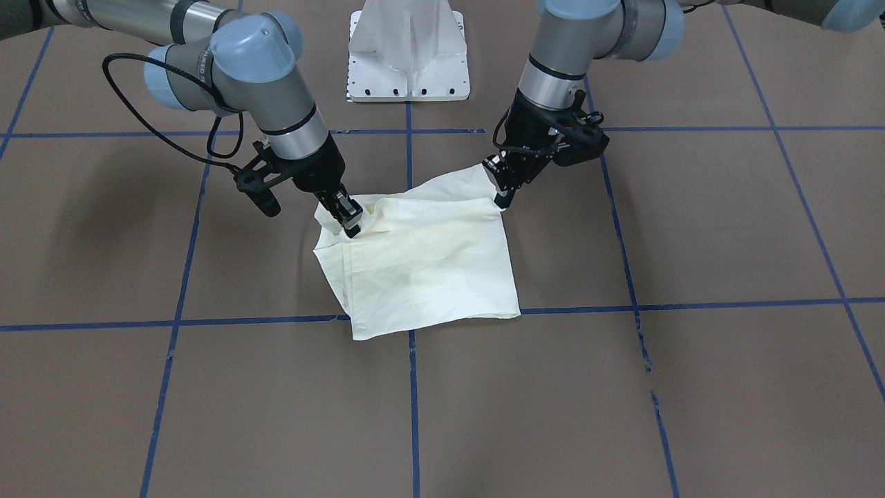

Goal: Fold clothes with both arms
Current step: 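Lift the near edge with both grippers and fold it toward the far edge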

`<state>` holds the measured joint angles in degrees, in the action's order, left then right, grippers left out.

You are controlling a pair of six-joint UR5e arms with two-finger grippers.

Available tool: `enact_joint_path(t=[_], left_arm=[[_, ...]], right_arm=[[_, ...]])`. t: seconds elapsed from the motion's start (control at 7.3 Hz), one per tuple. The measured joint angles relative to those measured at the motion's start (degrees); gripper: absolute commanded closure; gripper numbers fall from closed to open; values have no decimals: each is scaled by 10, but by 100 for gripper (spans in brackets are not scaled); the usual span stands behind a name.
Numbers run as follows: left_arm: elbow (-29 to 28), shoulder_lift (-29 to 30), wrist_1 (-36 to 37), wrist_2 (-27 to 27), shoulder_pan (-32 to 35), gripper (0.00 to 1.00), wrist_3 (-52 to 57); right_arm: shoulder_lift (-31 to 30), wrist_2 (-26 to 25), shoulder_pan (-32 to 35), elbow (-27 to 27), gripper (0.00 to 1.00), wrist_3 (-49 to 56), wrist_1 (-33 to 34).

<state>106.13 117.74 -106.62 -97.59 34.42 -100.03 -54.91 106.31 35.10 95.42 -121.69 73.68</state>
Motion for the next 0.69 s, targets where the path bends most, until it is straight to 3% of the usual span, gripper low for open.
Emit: enact_joint_path(t=[0.69], left_arm=[[-182,58,-118,26,29,100,57]], right_arm=[[72,40,30,-176,100,-2,-84]])
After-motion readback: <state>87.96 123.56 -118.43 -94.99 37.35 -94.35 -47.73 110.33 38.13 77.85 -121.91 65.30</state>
